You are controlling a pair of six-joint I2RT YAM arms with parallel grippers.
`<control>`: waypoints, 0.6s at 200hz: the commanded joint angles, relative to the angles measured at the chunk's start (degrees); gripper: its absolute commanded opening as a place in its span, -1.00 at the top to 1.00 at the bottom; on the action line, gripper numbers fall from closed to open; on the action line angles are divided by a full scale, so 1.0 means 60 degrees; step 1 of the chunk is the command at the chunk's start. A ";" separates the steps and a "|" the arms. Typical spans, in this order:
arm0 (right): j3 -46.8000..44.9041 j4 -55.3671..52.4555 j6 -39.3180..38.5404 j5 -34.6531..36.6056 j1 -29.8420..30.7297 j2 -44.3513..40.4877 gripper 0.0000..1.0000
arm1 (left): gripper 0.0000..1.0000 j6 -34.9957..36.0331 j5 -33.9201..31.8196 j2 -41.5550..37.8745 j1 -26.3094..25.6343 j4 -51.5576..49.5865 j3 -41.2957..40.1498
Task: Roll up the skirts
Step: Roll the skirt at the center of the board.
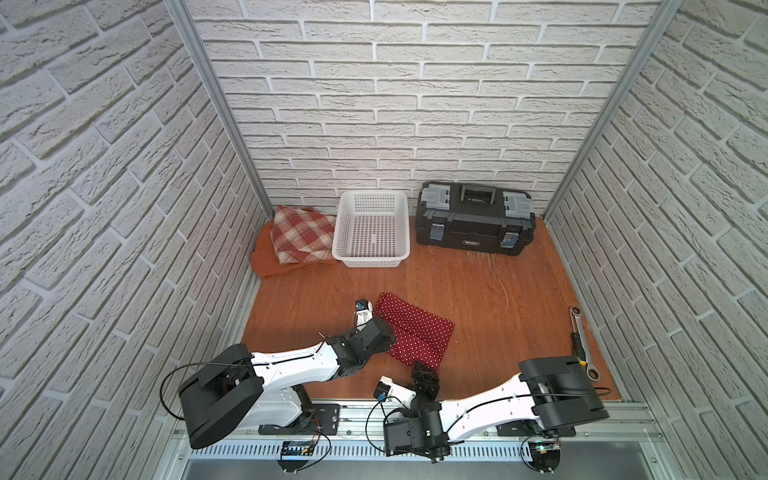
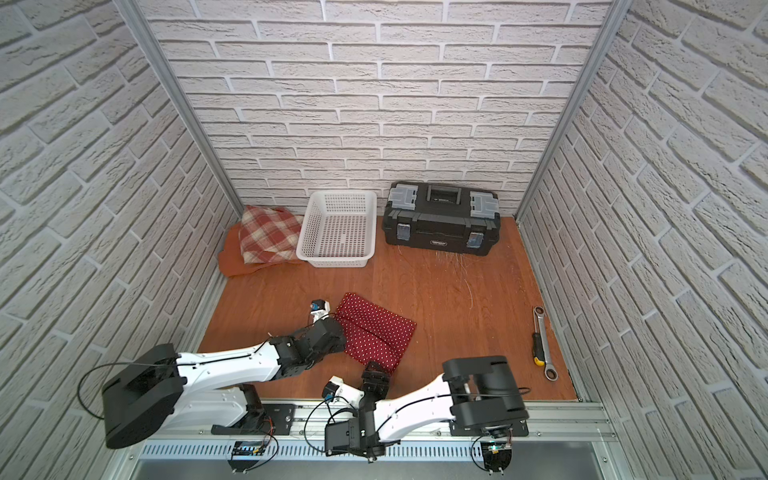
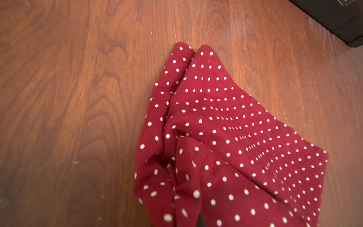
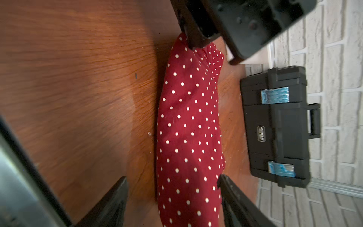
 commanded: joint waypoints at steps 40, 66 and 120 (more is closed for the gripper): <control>0.1453 -0.1803 0.0613 0.0825 -0.1195 0.1851 -0.53 | 1.00 -0.0211 0.0128 -0.0513 0.0076 -0.0355 -0.0218; 0.1805 -0.2354 0.1041 0.0948 -0.1568 0.2331 -0.52 | 1.00 -0.0274 0.0123 -0.0604 0.0063 -0.0558 -0.0230; 0.1981 -0.2170 0.0769 0.1012 -0.1908 0.2943 -0.33 | 1.00 -0.0373 0.0191 -0.0584 0.0034 -0.0721 -0.0196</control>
